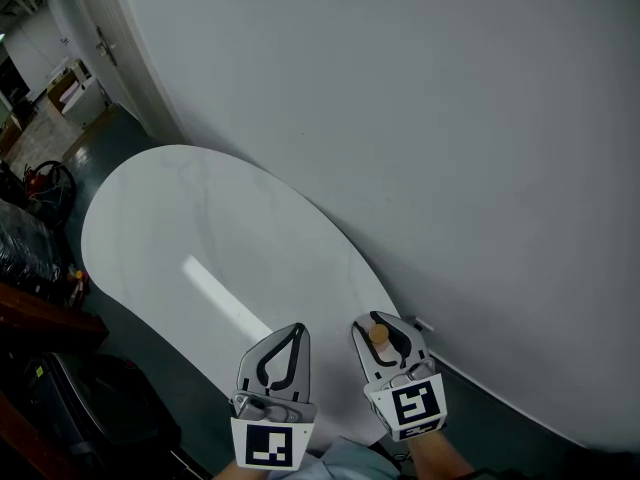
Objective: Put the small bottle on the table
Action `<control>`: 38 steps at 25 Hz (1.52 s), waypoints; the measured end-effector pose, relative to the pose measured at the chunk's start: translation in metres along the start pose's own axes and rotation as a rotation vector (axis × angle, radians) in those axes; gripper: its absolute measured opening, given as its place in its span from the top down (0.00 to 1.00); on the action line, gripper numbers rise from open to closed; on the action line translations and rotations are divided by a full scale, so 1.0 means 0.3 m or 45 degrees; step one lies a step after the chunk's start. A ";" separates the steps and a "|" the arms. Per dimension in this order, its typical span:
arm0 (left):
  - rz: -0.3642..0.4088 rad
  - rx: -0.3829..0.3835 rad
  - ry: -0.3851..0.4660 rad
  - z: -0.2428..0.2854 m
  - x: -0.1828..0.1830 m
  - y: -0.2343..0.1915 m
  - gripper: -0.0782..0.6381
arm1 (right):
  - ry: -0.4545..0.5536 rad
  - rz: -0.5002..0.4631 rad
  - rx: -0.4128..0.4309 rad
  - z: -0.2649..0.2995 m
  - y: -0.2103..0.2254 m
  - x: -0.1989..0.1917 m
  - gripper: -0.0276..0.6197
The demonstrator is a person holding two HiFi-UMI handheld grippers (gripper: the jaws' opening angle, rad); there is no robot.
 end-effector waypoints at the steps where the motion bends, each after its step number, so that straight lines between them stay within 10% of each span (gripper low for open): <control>1: -0.019 0.000 -0.010 0.001 -0.011 -0.006 0.89 | 0.003 -0.024 0.005 0.006 -0.001 -0.007 0.79; 38: -0.205 -0.113 -0.335 0.057 -0.221 0.005 0.89 | -0.042 0.054 -0.020 0.071 -0.003 -0.239 0.78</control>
Point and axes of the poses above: the fingertips, and each gripper's own axes: z forward along the fingers, y to its right, x out of its top, the point moved 9 cm from there along -z, backward along the fingers, and after that the axes turned 10 degrees about y, right-handed, at the moved point
